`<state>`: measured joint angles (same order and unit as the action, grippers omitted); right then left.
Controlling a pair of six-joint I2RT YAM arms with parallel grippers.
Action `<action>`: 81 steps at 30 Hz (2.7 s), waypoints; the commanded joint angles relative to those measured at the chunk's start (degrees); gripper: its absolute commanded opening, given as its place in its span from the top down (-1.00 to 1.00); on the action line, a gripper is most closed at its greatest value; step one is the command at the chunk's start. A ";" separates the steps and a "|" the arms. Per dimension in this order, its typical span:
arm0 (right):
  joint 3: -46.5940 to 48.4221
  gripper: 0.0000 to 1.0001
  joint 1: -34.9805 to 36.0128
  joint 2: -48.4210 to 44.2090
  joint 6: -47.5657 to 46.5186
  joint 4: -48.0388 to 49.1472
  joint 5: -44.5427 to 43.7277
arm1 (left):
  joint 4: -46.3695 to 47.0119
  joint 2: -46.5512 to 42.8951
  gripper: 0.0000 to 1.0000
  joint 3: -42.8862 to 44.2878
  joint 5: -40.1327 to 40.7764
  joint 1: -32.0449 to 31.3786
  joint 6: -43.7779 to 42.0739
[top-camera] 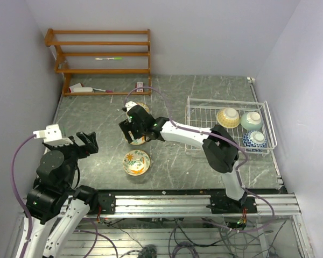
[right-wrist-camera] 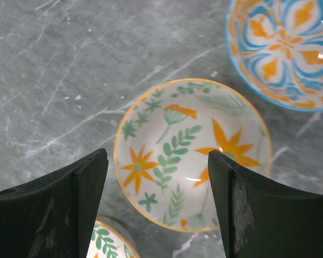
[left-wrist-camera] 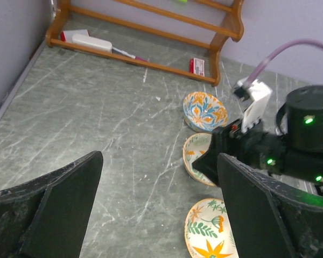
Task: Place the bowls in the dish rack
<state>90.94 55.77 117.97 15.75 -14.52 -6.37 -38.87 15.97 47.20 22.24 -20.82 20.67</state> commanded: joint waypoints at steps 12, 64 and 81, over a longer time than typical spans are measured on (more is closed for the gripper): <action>9.73 -0.26 4.00 10.79 -1.16 -2.80 -7.73 | -3.18 2.58 -0.97 14.35 5.57 0.43 -2.85; 12.36 0.29 7.45 11.96 -2.78 -5.36 -17.61 | -4.61 1.07 -0.97 11.69 7.47 0.43 -3.26; -4.00 1.00 6.59 -8.89 -0.82 9.09 -2.23 | -6.93 0.80 -0.97 14.46 8.29 0.43 -2.98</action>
<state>91.22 62.74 119.42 13.47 -14.22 -17.12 -44.82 17.45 59.64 29.47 -20.82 18.17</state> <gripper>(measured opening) 0.039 0.984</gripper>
